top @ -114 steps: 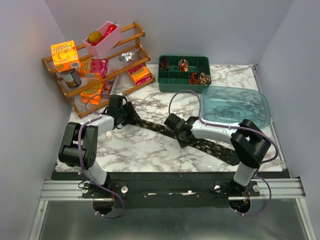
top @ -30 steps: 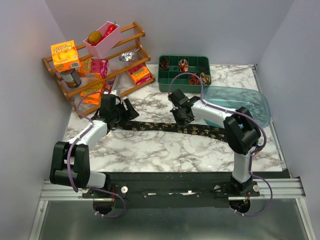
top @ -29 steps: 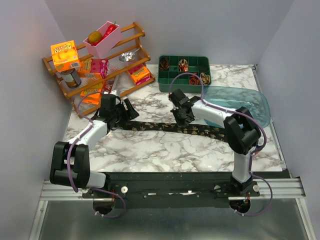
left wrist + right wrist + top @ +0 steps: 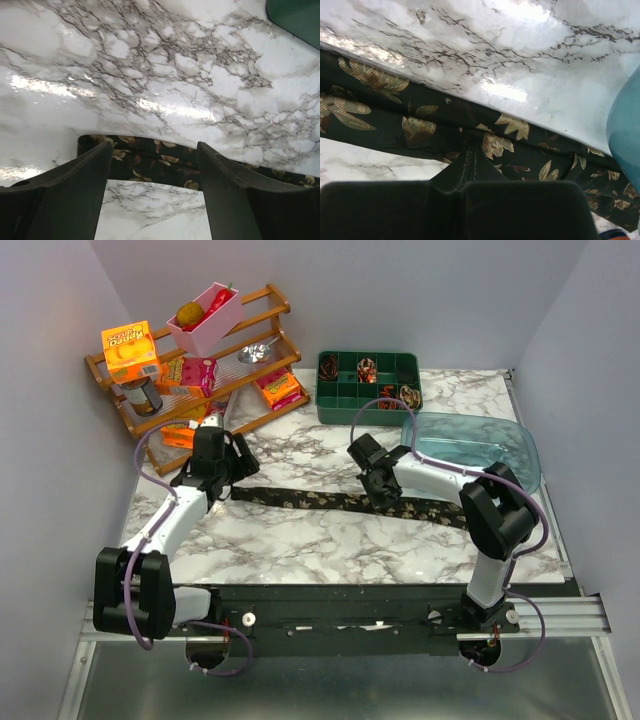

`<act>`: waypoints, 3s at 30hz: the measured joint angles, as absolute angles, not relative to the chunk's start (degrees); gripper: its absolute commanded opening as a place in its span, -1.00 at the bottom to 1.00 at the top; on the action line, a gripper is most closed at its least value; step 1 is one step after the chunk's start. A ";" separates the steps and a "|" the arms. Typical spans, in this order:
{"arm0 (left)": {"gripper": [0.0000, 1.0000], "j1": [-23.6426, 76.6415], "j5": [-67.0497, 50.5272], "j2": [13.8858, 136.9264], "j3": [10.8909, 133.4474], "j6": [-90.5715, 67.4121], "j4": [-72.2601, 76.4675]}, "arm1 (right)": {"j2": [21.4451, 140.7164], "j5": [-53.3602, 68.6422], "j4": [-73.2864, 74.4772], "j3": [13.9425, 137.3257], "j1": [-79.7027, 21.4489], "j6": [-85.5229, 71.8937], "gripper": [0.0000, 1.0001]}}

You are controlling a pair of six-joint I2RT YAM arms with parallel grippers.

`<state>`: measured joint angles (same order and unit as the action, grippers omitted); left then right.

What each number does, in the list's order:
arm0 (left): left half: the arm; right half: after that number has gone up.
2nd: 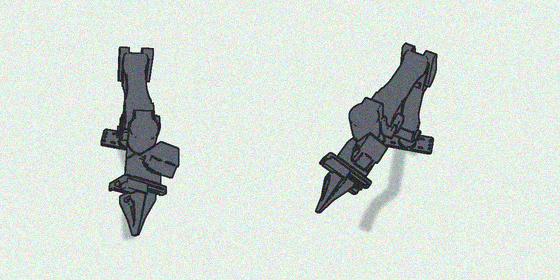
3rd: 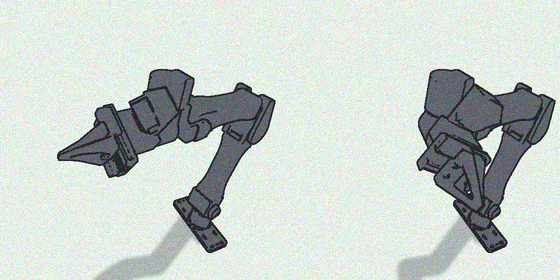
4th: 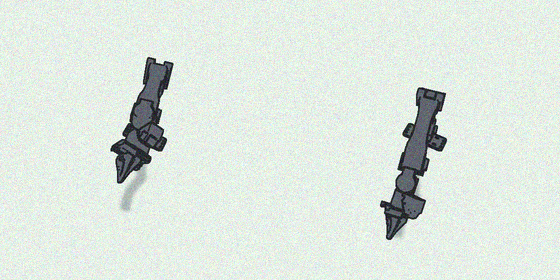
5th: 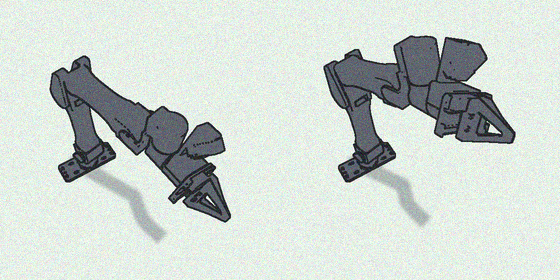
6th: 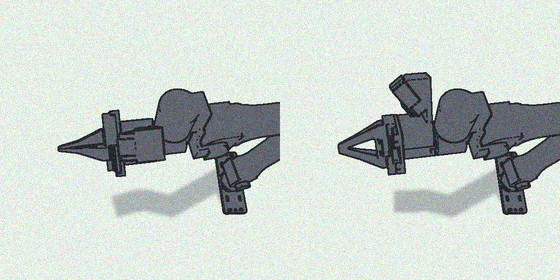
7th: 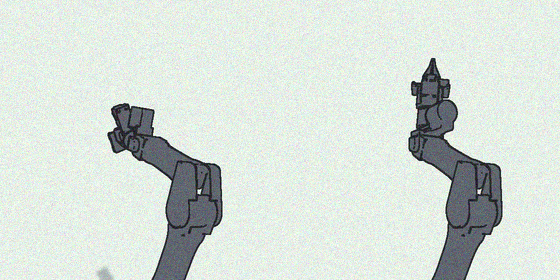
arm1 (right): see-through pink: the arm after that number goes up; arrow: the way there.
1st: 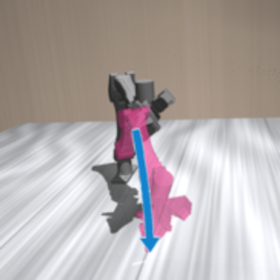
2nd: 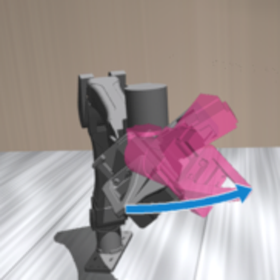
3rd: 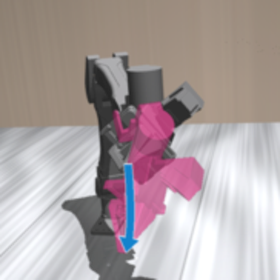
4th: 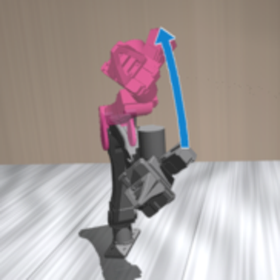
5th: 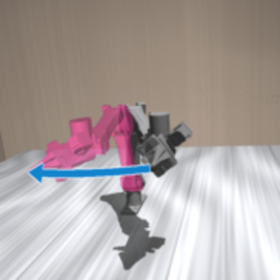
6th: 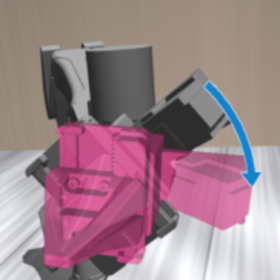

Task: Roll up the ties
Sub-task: Roll the tie at the center of the board.

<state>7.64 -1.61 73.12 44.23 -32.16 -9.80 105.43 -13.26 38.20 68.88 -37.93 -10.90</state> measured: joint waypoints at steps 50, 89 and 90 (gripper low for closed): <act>0.50 0.80 -3.70 73.30 36.58 -34.79 -3.88 | 117.03 9.65 26.50 87.92 -46.46 9.76 0.98; 0.50 0.80 -4.49 74.17 36.58 -34.79 -3.73 | 119.39 7.05 21.37 84.27 -50.46 13.45 0.07; 0.50 0.80 -4.49 74.17 36.58 -34.79 -3.73 | 119.17 7.05 20.84 83.77 -50.46 13.54 0.07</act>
<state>0.80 -4.49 74.17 36.58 -34.79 -3.73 119.17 7.05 20.84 83.77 -50.46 13.54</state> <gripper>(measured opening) 0.749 0.536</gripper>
